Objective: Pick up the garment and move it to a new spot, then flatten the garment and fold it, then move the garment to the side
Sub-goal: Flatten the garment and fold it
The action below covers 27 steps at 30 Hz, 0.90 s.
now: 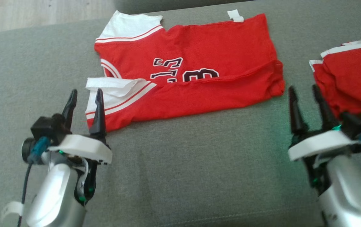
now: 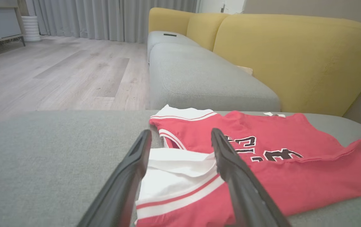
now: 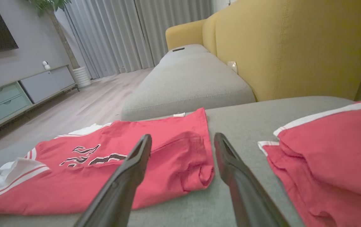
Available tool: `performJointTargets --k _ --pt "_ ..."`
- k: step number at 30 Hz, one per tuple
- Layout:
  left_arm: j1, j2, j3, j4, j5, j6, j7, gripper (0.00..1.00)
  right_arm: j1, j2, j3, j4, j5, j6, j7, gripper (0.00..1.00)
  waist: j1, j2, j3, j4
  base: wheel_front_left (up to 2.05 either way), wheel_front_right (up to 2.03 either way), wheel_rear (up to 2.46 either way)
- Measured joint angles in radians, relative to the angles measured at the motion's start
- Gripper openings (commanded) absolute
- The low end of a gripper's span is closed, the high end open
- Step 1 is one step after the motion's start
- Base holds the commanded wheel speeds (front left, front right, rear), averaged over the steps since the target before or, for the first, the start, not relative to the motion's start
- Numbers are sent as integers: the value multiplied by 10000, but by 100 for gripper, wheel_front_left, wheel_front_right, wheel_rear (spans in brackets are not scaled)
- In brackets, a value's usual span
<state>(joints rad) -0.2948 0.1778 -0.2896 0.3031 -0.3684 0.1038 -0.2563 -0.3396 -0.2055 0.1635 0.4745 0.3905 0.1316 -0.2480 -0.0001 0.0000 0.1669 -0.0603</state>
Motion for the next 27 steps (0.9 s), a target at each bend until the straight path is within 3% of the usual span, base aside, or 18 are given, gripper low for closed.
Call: performJointTargets --k 5,10,18,24,27 --pt "234 -359 403 295 366 -86 0 100 590 754 -322 -568 -846 0 6 100 1 0 65 -198 0 0 0" --pt "209 -570 826 786 727 -257 0 100 639 963 -648 -1174 -1198 0 115 100 1 0 211 -328 0 0 0" --pt "-364 -596 736 3133 780 -437 150 100 639 1001 -761 -1615 -1300 0 293 100 1 0 460 -467 0 0 0" --pt "-1226 -562 779 4581 871 29 364 100 639 1032 -692 -1749 -1312 0 374 100 2 0 698 -687 0 0 0" --pt "-1587 -546 742 4984 901 21 508 100 639 1034 -692 -1753 -1312 0 374 100 2 0 743 -759 0 0 0"
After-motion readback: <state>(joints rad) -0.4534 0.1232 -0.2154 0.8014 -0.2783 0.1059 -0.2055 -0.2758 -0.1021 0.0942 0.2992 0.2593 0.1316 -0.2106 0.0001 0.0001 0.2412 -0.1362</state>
